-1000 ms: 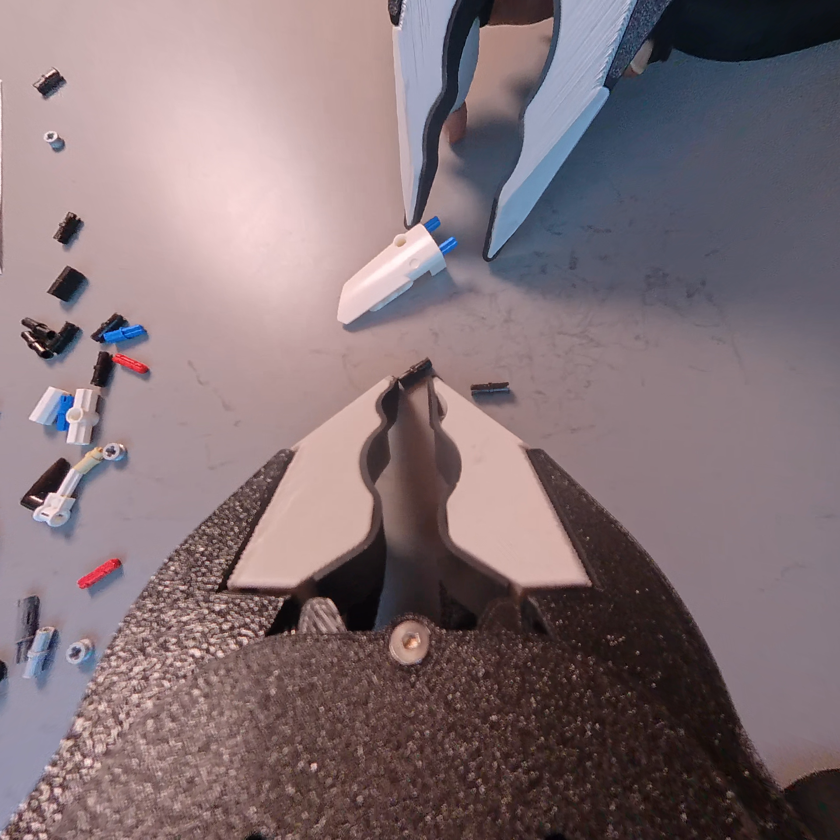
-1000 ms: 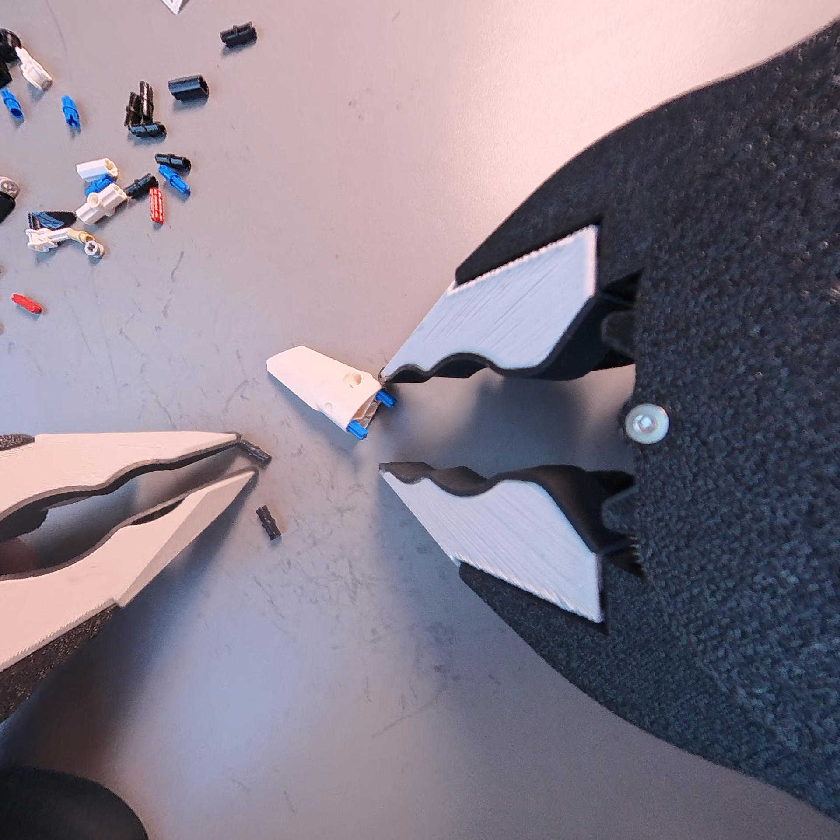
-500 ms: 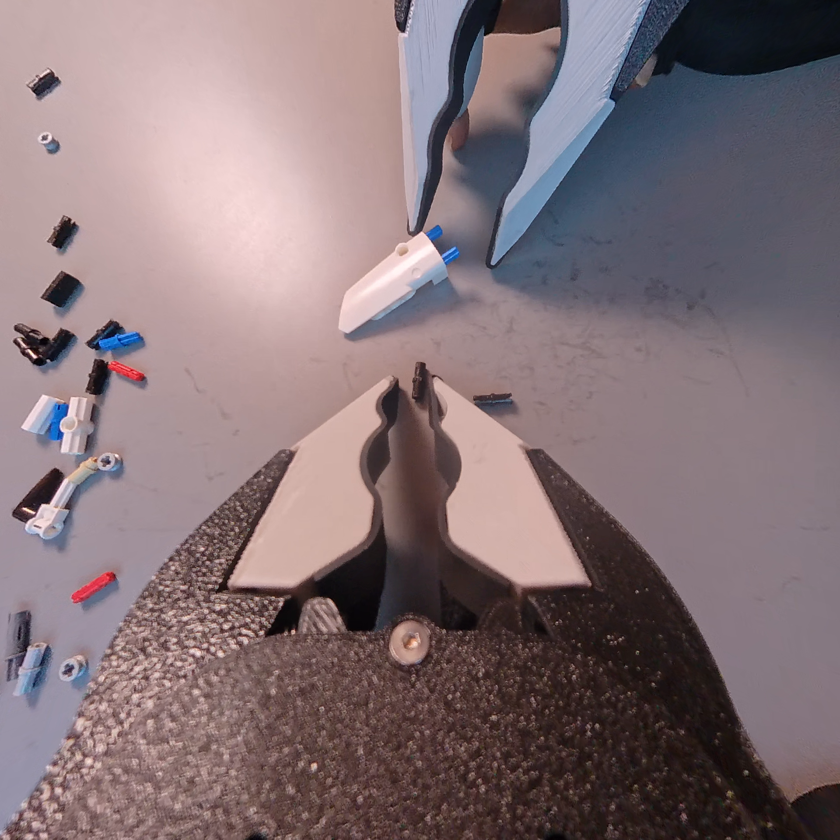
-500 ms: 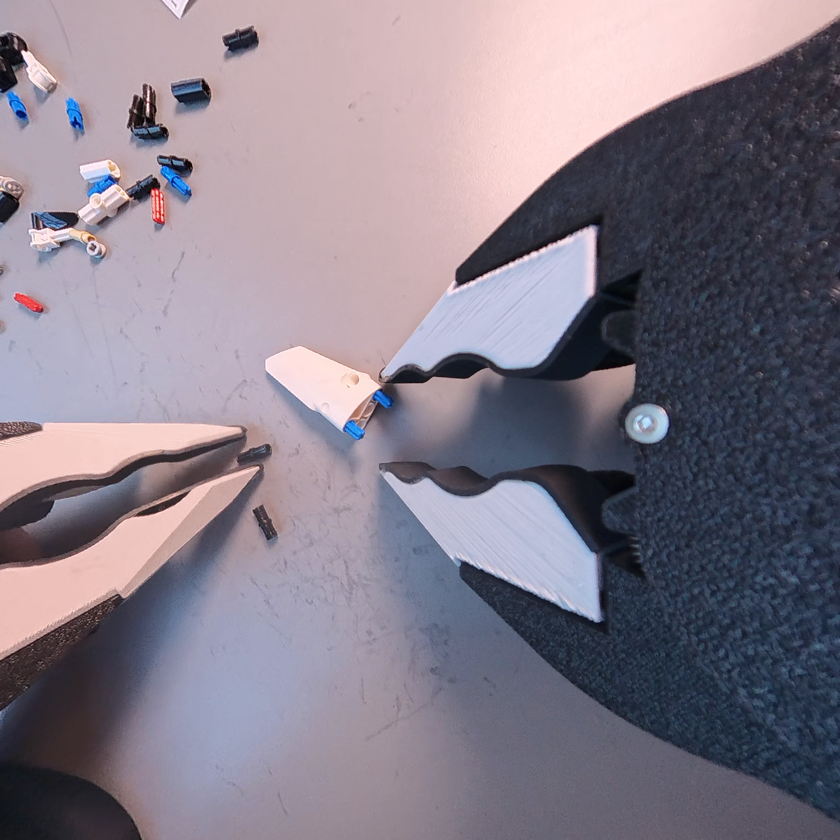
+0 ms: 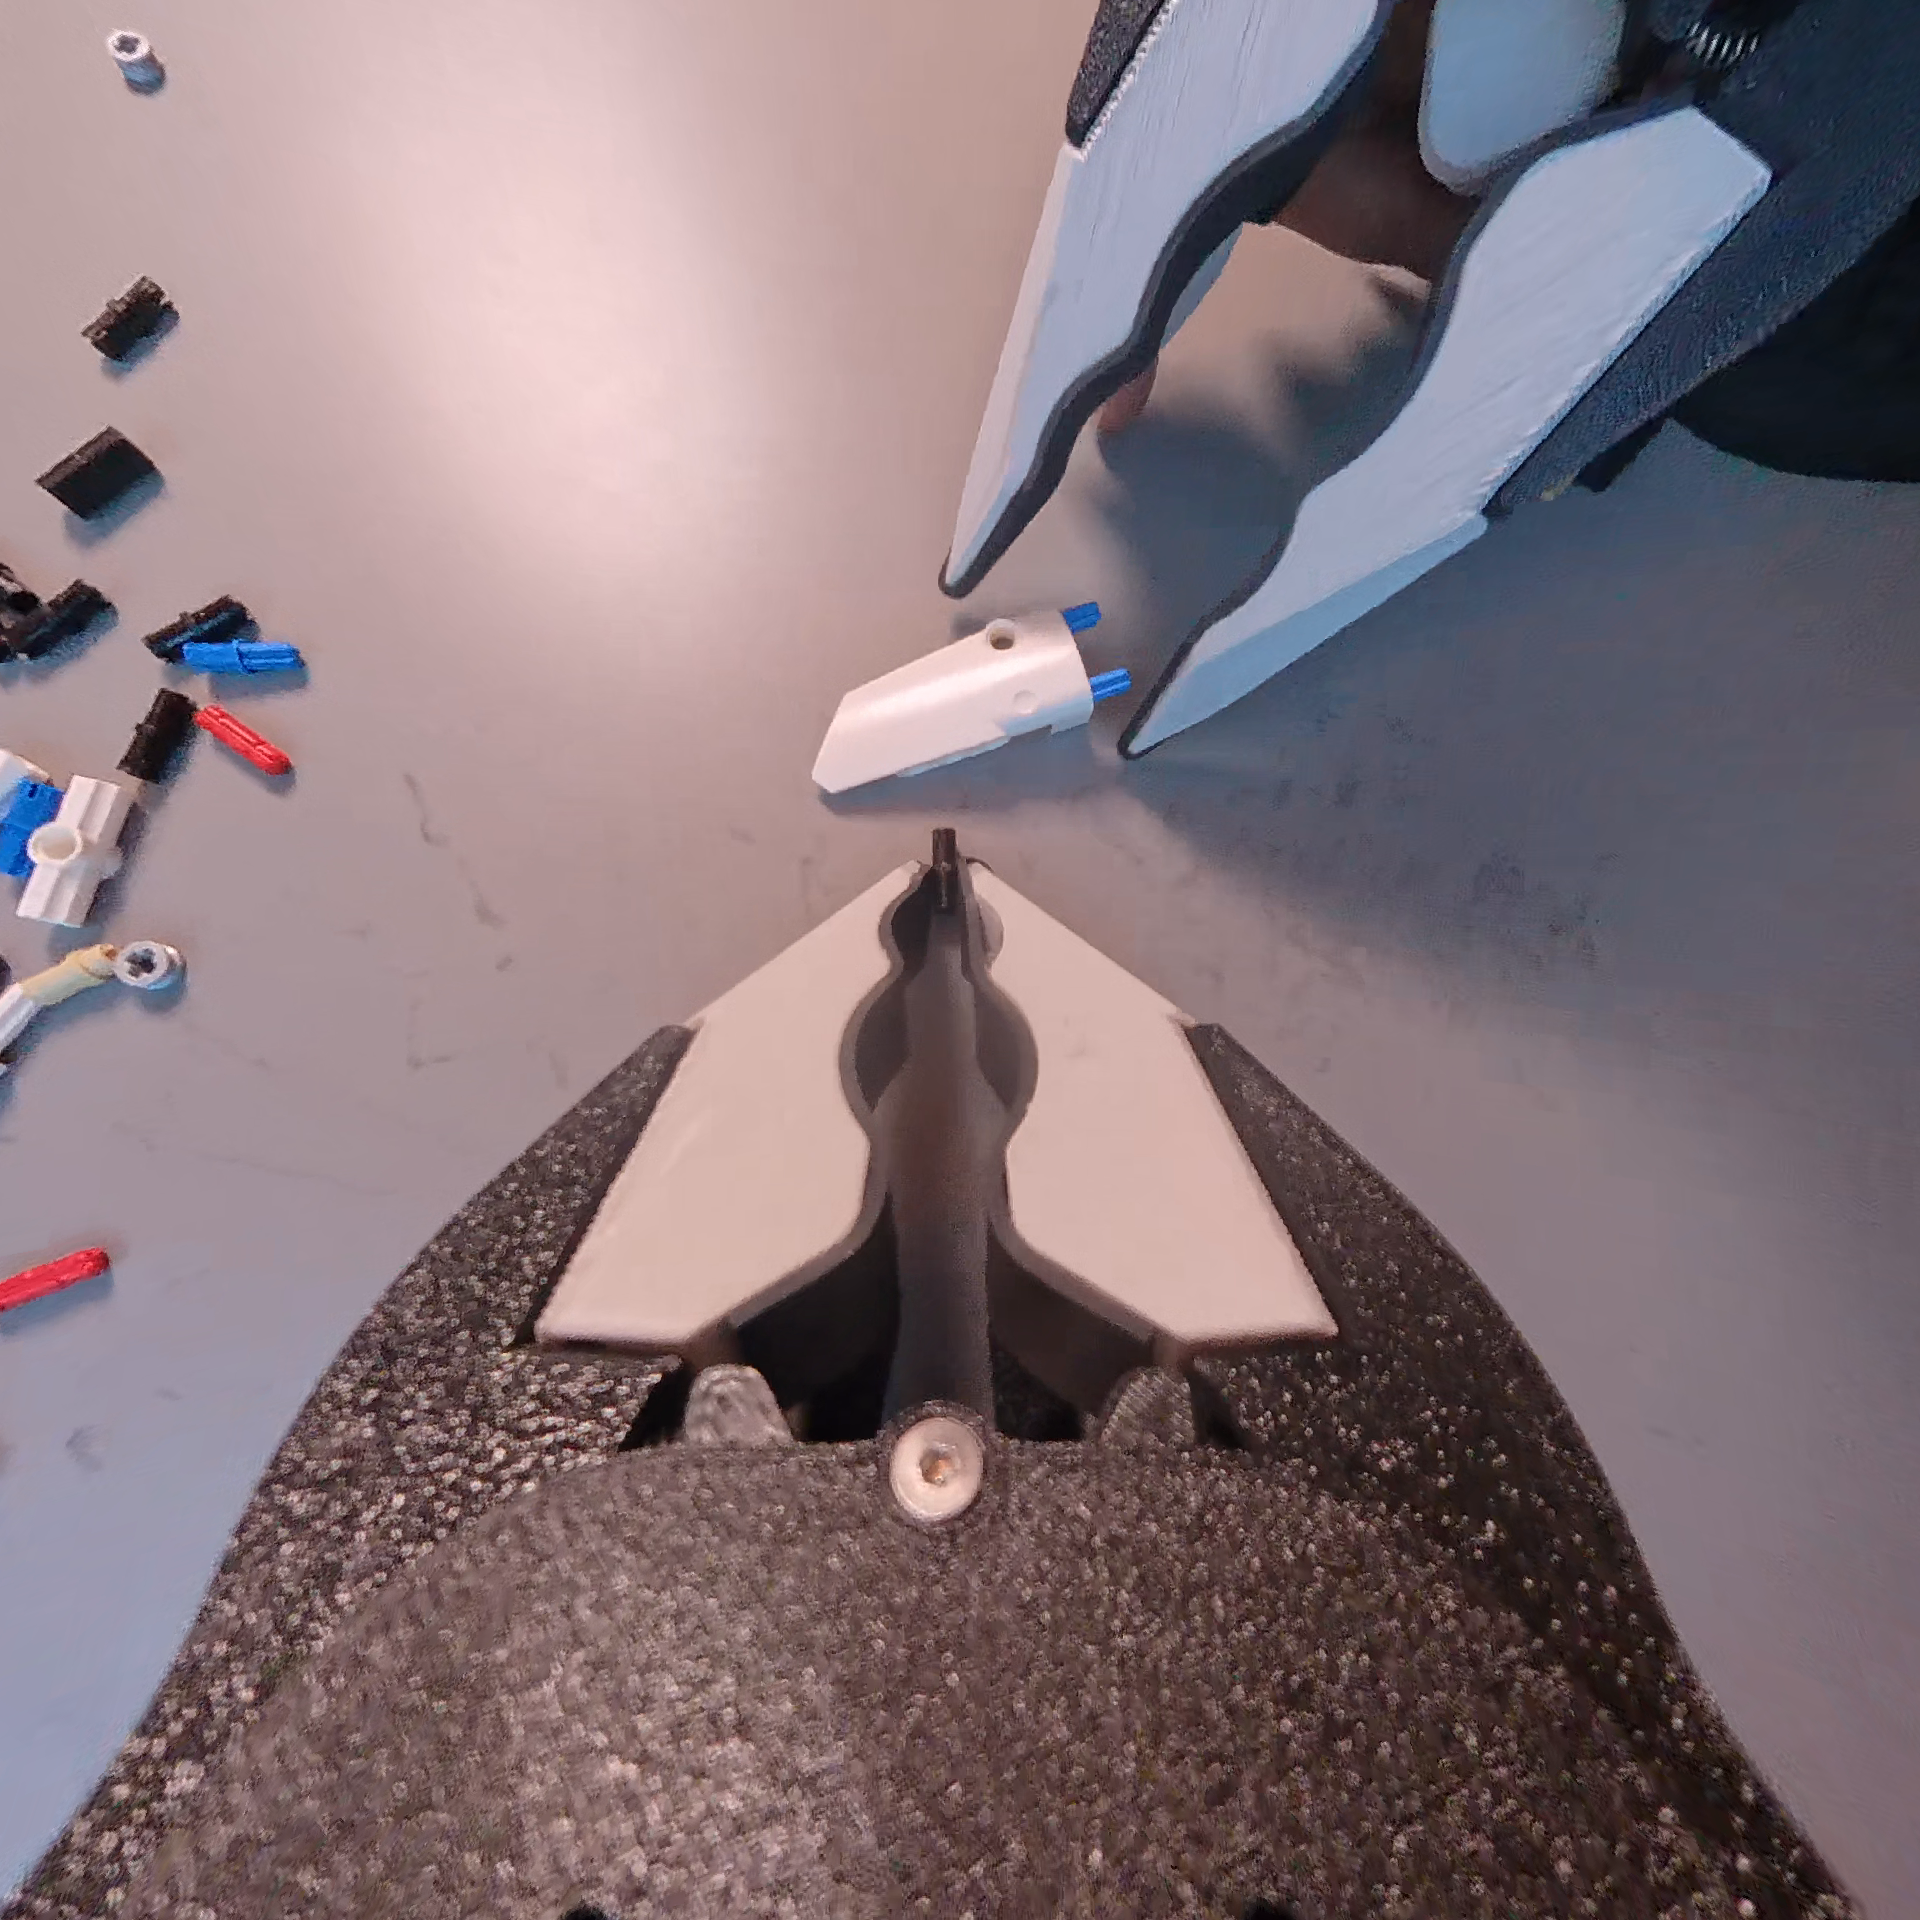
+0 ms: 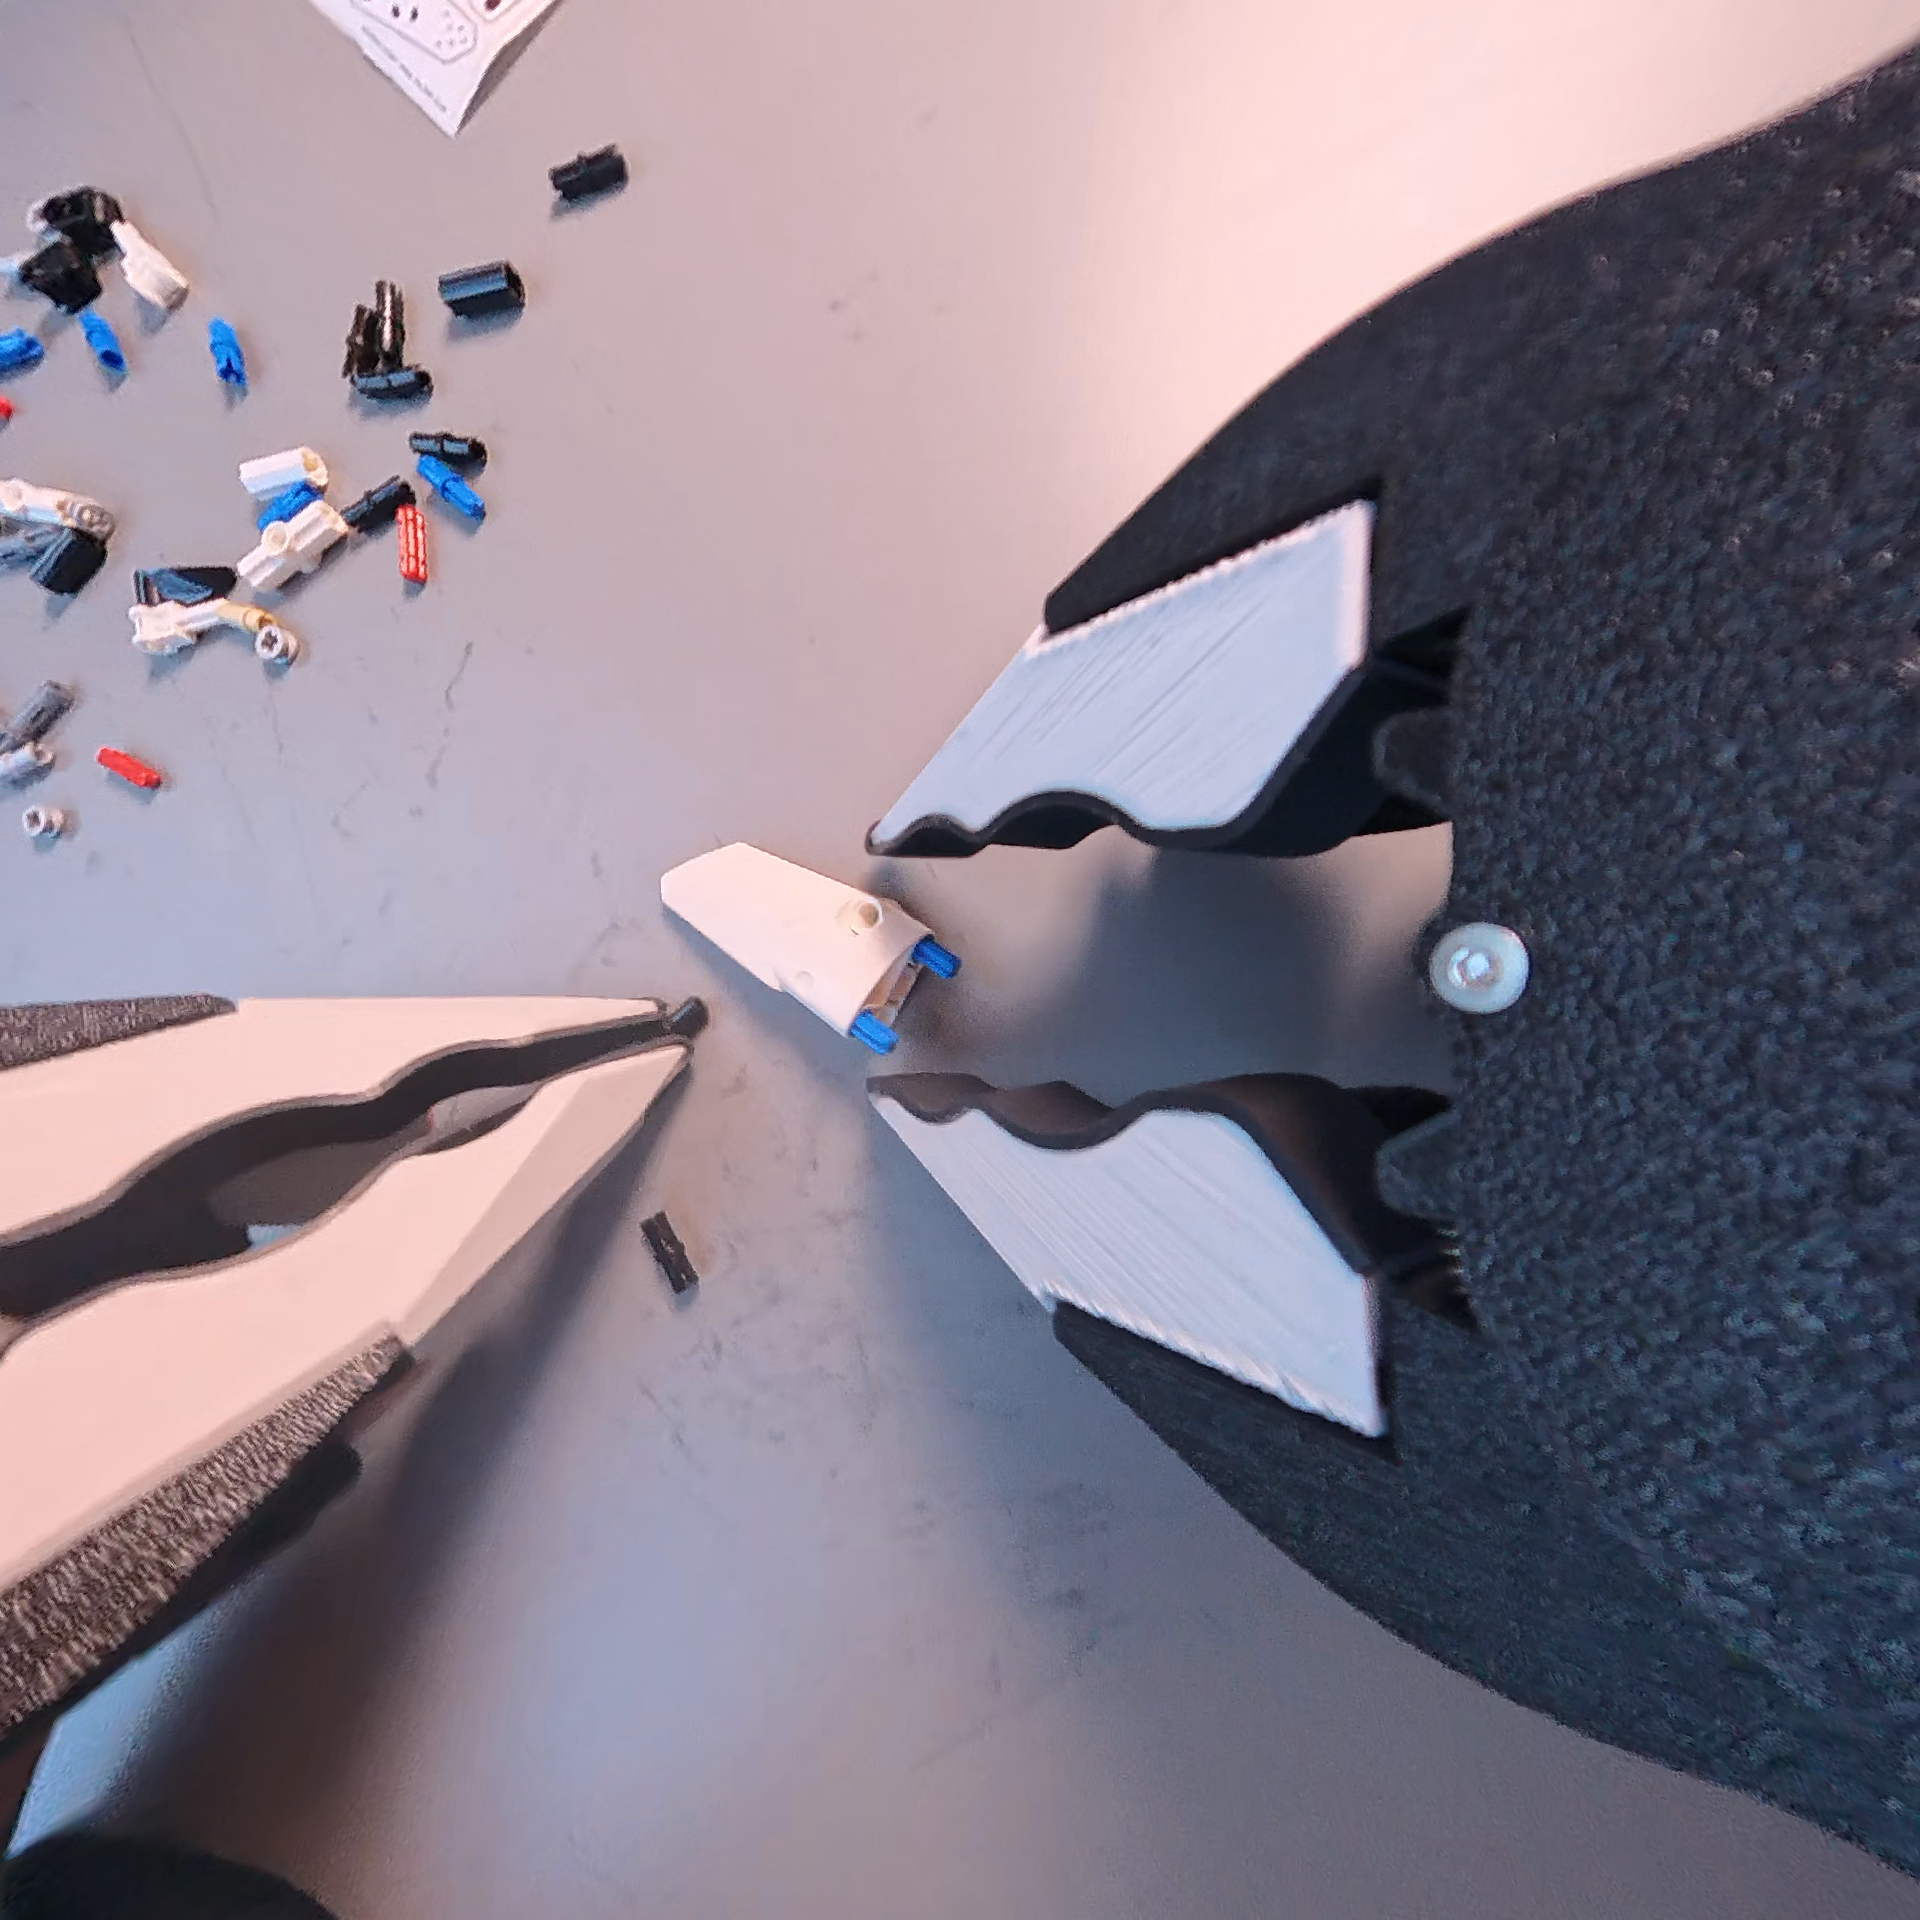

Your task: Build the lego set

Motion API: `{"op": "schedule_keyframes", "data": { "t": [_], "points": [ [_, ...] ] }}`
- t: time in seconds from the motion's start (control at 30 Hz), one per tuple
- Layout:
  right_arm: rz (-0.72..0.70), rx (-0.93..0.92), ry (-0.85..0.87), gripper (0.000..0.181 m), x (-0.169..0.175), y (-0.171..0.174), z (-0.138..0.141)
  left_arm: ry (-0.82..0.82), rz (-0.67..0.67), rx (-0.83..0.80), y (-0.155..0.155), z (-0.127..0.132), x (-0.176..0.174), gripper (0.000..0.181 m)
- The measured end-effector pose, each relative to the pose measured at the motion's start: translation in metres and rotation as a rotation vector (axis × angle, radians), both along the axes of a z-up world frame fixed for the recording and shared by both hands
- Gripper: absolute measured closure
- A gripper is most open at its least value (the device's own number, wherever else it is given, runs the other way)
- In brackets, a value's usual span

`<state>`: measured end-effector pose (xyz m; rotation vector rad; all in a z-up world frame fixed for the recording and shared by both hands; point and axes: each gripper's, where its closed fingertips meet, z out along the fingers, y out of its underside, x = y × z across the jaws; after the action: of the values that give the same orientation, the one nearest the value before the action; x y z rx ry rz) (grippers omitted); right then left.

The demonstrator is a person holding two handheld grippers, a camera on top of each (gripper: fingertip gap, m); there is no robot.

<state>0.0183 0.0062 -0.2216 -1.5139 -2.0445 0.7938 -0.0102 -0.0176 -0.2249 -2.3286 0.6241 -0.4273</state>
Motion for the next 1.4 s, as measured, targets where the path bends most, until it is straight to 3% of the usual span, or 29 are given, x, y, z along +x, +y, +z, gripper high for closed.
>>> {"op": "schedule_keyframes", "data": {
  "t": [0.53,1.4],
  "points": [
    [-0.118,0.014,-0.04,0.152,-0.012,-0.004,-0.003,-0.074,0.166,-0.014,0.011,0.001,0.002,0.178],
    [-0.079,0.193,-0.08,0.154,-0.01,-0.003,0.0,-0.19,0.187,-0.003,0.01,0.015,0.002,0.177]
  ]
}}
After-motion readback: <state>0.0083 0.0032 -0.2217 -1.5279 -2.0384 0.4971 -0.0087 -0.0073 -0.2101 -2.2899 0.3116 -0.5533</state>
